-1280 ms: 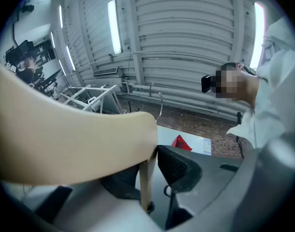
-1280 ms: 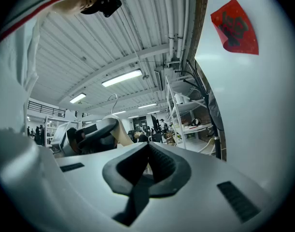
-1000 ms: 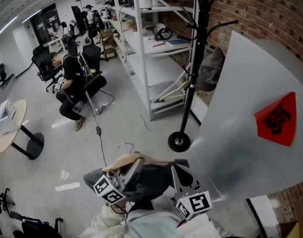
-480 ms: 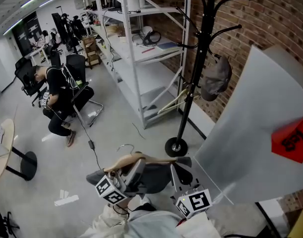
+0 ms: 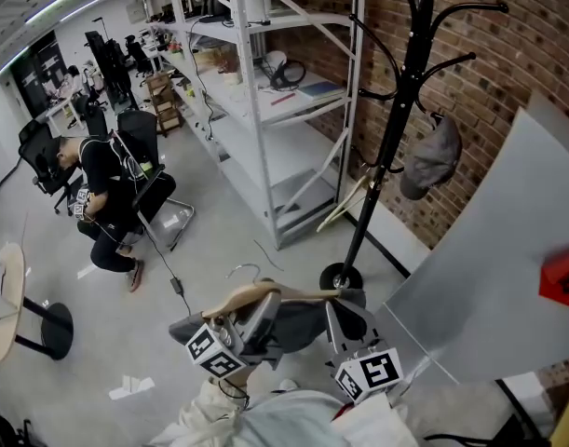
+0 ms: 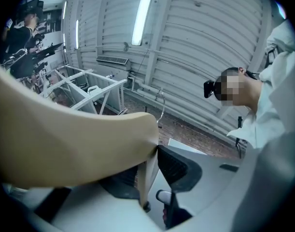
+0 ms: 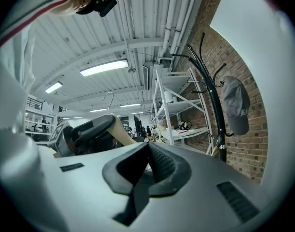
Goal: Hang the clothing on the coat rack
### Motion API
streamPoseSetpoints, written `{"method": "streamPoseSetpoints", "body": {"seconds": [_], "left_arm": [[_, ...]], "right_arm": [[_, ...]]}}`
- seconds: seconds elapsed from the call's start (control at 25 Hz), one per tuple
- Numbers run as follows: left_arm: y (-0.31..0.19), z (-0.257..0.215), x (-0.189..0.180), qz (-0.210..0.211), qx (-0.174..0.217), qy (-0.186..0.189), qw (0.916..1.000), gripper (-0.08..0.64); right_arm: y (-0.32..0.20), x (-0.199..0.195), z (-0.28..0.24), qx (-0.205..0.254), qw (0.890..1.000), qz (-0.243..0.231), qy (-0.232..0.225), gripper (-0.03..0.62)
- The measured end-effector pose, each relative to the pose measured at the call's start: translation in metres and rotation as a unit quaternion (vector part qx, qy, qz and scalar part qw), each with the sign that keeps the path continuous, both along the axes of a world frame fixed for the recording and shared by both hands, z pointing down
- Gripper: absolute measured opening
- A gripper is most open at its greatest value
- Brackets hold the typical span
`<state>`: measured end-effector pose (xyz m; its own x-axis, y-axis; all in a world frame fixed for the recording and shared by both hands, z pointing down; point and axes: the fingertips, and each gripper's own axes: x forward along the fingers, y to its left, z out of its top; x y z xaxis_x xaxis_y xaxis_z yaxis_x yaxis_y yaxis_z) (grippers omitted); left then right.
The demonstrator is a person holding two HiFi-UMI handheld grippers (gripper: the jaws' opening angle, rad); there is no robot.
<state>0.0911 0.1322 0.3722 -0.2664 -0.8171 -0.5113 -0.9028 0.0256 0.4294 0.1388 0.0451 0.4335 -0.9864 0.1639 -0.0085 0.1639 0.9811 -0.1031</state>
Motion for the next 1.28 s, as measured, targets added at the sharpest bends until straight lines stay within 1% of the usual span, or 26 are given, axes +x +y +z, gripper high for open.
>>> {"method": "streamPoseSetpoints", "body": {"seconds": [0.16,0.36,0.56,0.72,0.84,1.04,1.28], "left_arm": [[0.016,0.004,-0.025,0.006,0.004,0.006,1.0000,0.111],[0.028,0.011,-0.049,0.005,0.005,0.014,0.9999,0.111],[0.031,0.009,-0.069,0.002,0.007,0.010,0.9999,0.111],[0.029,0.008,-0.082,0.006,0.013,0.010,0.9999,0.111],[0.021,0.008,-0.098,0.012,0.016,0.011,0.9997,0.111],[-0.002,0.006,-0.130,0.036,0.020,0.017,0.9990,0.110],[-0.033,0.005,-0.177,0.066,0.024,0.027,0.9971,0.110]], "right_arm": [[0.014,-0.025,-0.001,0.000,1.000,0.013,-0.008,0.023],[0.019,-0.042,0.000,0.002,1.000,0.022,-0.004,0.024],[0.017,-0.056,-0.001,0.002,0.999,0.036,-0.005,0.023],[0.017,-0.072,-0.003,0.001,0.999,0.037,-0.013,0.023],[0.008,-0.088,-0.005,-0.002,0.999,0.044,-0.022,0.024],[-0.013,-0.126,-0.013,-0.009,0.997,0.067,-0.043,0.024],[-0.040,-0.176,-0.015,-0.004,0.995,0.084,-0.044,0.023]]}}
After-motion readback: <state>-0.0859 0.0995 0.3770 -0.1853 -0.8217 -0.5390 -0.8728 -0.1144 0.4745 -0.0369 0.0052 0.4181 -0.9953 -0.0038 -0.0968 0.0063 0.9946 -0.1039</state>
